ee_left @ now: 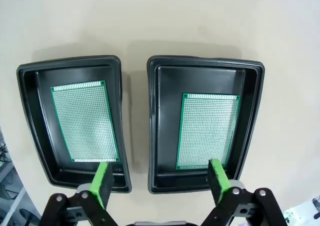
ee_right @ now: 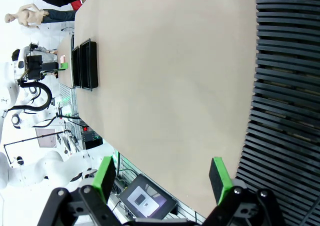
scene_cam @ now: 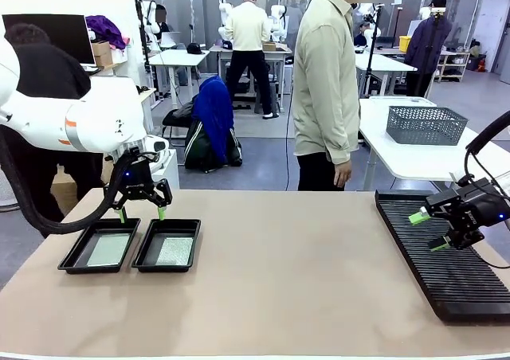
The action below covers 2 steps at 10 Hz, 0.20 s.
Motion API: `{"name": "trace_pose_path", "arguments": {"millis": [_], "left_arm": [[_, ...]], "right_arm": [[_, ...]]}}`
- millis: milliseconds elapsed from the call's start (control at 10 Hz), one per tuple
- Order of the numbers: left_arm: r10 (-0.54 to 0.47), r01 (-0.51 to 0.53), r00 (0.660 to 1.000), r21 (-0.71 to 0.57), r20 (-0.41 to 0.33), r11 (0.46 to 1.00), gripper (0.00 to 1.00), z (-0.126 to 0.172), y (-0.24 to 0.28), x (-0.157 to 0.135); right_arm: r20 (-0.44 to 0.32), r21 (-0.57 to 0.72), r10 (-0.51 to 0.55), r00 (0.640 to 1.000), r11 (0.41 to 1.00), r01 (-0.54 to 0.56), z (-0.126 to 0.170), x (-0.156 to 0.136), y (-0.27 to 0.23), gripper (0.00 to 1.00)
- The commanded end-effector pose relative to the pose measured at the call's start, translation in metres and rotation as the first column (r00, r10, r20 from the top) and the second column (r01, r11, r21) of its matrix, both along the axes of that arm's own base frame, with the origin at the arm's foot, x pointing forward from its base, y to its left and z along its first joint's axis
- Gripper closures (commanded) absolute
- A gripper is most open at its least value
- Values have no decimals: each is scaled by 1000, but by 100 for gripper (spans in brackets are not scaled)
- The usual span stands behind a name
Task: Inspect and transfer BCBs to ESD trays.
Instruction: Pick up the ESD tray and place it on the left side of the table.
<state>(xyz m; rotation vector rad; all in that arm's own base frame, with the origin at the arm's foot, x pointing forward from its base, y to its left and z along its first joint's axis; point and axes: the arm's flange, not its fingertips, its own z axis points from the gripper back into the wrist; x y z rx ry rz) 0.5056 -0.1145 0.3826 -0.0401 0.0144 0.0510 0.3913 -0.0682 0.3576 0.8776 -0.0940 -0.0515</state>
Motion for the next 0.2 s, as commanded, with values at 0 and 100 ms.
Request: {"name": "trace_pose_path", "arguments": {"millis": [0, 100], "left_arm": [[5, -5, 1000, -6, 4, 1000, 0, 0, 0, 1], [5, -5, 1000, -6, 4, 1000, 0, 0, 0, 1]], "right_arm": [[-2, 0, -9, 1000, 1000, 9, 1, 0, 1, 0], [-2, 0, -9, 1000, 1000, 9, 1, 0, 1, 0]]}}
